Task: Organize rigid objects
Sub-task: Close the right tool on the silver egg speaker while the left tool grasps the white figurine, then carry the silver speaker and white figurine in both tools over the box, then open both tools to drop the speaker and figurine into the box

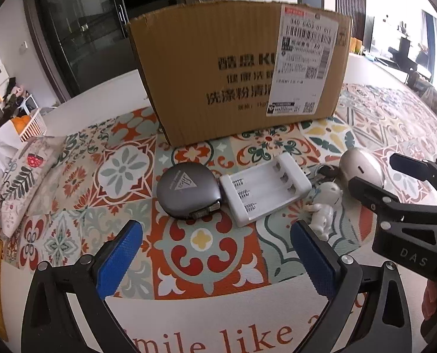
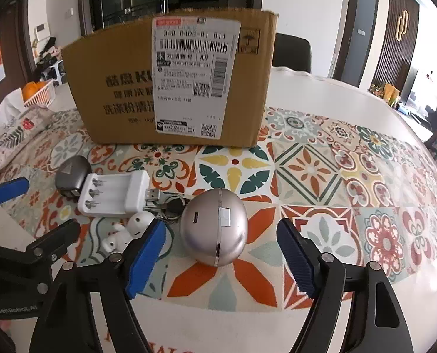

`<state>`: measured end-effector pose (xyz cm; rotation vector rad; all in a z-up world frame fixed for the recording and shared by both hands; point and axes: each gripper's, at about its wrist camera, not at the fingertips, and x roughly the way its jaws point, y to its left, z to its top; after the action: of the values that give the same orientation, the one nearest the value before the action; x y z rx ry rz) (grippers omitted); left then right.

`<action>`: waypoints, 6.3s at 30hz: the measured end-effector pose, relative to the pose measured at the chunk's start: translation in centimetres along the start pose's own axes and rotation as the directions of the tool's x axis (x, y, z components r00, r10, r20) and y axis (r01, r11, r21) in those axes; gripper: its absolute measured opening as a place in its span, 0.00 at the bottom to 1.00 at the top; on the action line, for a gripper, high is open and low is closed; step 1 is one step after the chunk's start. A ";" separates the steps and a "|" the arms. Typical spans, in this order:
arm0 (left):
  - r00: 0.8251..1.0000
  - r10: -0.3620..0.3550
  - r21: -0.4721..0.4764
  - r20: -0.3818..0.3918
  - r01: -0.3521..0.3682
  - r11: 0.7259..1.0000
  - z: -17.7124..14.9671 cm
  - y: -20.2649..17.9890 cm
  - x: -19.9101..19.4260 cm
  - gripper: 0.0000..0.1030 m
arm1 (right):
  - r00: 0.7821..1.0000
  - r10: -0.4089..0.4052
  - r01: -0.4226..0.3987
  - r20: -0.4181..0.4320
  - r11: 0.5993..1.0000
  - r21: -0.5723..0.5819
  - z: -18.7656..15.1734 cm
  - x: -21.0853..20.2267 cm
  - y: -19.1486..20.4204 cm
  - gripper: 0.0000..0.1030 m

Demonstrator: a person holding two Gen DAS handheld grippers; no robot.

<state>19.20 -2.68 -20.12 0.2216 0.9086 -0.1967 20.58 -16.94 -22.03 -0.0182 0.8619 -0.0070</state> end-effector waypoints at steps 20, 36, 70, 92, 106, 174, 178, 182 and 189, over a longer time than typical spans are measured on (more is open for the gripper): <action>1.000 -0.001 0.023 0.003 0.001 1.000 0.2 -0.2 1.2 0.98 | 0.999 0.031 -0.031 -0.024 0.999 0.016 0.2 2.8 -0.3 0.52; 0.995 -0.095 0.219 0.042 0.084 0.972 0.2 -2.9 -1.7 0.90 | 0.999 -0.005 0.007 -0.034 0.999 0.054 -1.0 -1.8 -0.8 0.52; 0.971 -0.239 0.346 -0.019 0.231 0.909 1.5 -9.9 2.4 0.29 | 0.995 -0.045 0.065 -0.092 0.971 0.231 -4.2 -3.5 -4.8 0.53; 0.948 -0.310 0.258 0.069 0.283 0.924 2.1 -6.7 -2.8 0.26 | 0.999 -0.025 0.032 -0.034 0.976 0.218 -2.8 -6.2 -3.3 0.52; 0.941 -0.299 0.189 0.159 0.268 0.945 4.3 -3.9 -7.5 0.26 | 0.998 -0.021 0.010 0.064 0.985 0.171 0.4 -10.1 -1.9 0.52; 0.961 -0.195 0.075 0.194 0.183 0.980 21.7 4.8 -1.2 0.26 | 0.987 0.059 -0.060 0.147 0.998 0.003 21.3 -2.0 0.8 0.52; 0.969 -0.195 0.070 0.152 0.186 0.980 21.5 4.5 0.0 0.26 | 0.993 0.071 -0.073 0.094 0.997 0.014 21.0 -0.2 0.5 0.52; 0.974 -0.195 0.069 0.114 0.188 0.980 21.0 4.4 1.1 0.26 | 0.996 0.074 -0.075 0.057 0.997 0.012 20.4 0.9 0.3 0.52; 0.979 -0.188 0.053 0.078 0.185 0.981 20.4 4.7 1.5 0.31 | 0.997 0.077 -0.077 0.032 0.997 0.012 19.9 1.7 0.5 0.54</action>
<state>36.74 -3.81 -8.70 0.1686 0.8433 -0.3979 36.82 -16.16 -10.37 0.0275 0.8305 0.0595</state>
